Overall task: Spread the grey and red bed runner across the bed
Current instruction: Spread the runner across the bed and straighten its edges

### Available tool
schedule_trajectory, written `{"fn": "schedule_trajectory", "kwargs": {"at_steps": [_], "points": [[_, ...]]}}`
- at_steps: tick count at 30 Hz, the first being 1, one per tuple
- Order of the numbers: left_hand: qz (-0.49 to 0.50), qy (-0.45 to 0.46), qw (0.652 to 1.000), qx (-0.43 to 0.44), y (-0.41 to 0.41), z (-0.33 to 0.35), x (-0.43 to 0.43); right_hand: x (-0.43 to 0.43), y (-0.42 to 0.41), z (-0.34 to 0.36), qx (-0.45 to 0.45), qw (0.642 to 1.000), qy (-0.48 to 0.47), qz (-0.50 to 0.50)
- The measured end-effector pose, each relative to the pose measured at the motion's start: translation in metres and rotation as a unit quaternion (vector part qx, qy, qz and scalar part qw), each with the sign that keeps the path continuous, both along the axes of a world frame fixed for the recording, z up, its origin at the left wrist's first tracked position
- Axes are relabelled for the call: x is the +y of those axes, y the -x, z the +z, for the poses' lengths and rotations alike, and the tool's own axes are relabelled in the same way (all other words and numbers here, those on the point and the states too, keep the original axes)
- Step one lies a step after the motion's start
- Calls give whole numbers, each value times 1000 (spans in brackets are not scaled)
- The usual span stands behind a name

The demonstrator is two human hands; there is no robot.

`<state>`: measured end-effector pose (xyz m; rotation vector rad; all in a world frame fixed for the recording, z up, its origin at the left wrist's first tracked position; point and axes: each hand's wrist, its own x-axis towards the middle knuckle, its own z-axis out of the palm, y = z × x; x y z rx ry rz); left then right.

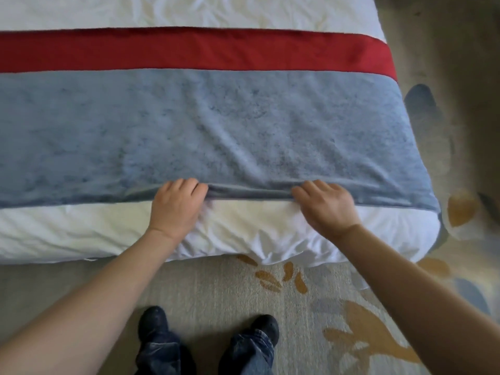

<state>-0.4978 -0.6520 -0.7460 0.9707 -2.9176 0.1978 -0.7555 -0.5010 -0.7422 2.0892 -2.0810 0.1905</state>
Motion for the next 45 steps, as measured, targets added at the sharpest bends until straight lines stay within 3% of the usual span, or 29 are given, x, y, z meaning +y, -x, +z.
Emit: {"fn": "schedule_trajectory", "kwargs": {"at_steps": [10, 15, 21, 26, 31, 35, 45], "points": [[-97, -61, 993, 36, -30, 1, -8, -14, -46, 3, 12, 998, -54, 7], [-30, -89, 995, 35, -76, 3, -18, -48, -83, 14, -12, 999, -35, 40], [67, -31, 997, -4, -172, 9, -68, -121, -190, 13, 1, 987, 18, 160], [77, -9, 997, -28, -217, 15, -107, -158, -243, 9, 34, 992, -12, 122], [-4, -25, 1000, 13, -239, 8, -110, -146, -260, -4, -8, 997, -59, 50], [-4, -57, 998, 31, -262, -4, -110, -148, -275, -7, -22, 997, -75, 2], [88, 16, 994, 61, -355, 4, -184, -238, -393, -3, -50, 996, -3, 76]]}}
